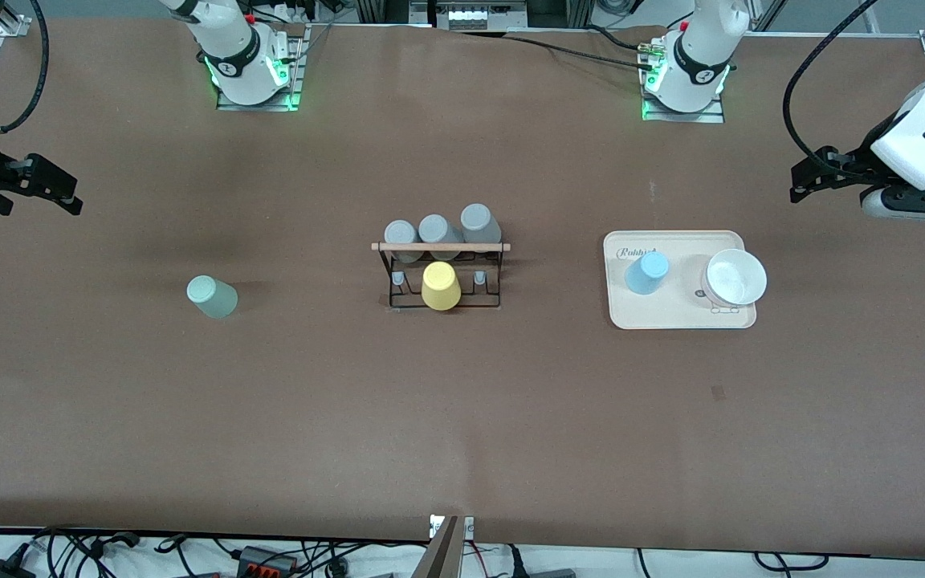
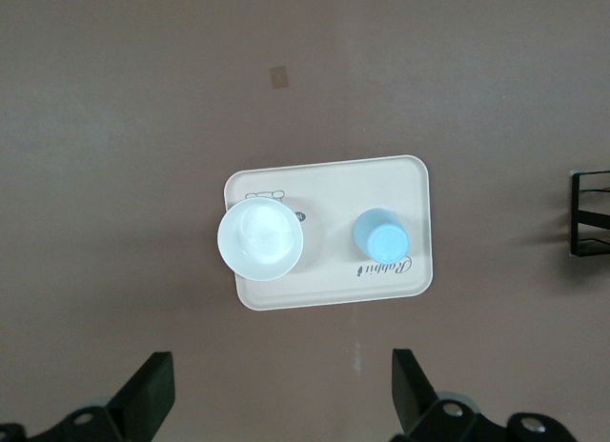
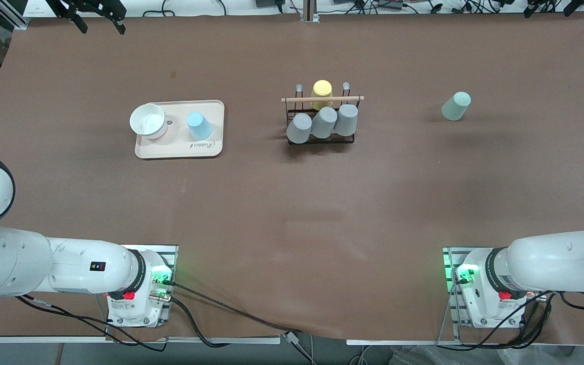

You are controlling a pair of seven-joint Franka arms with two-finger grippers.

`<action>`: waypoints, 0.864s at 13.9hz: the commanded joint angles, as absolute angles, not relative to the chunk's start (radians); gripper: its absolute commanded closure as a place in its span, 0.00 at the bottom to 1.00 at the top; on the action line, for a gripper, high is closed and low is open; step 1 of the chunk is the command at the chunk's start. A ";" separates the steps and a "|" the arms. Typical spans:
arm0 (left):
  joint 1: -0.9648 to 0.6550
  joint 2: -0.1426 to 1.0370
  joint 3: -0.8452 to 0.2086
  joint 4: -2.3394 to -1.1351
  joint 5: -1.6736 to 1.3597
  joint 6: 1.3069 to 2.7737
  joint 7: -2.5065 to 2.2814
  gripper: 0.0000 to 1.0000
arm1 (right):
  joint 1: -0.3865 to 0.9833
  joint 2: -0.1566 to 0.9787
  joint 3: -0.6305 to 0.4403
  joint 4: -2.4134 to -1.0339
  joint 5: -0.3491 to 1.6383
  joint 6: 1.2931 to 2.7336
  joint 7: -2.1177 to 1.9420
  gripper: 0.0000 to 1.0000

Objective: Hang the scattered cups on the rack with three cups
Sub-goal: 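Move the left gripper down over the light blue cup on the tray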

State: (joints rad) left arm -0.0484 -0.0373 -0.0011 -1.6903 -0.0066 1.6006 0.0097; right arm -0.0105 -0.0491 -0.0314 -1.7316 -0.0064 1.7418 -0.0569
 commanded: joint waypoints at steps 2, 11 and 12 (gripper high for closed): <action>-0.049 -0.048 -0.011 -1.674 -0.005 1.578 0.028 0.00 | -0.014 -0.081 -0.028 -1.756 -0.017 1.735 -0.055 0.00; -0.087 0.081 -0.023 -1.609 -0.023 1.364 0.032 0.00 | -0.014 -0.081 -0.028 -1.756 -0.015 1.737 -0.051 0.00; -0.109 0.103 -0.032 -1.606 -0.020 1.364 0.032 0.00 | -0.014 -0.081 -0.028 -1.756 -0.015 1.738 -0.051 0.00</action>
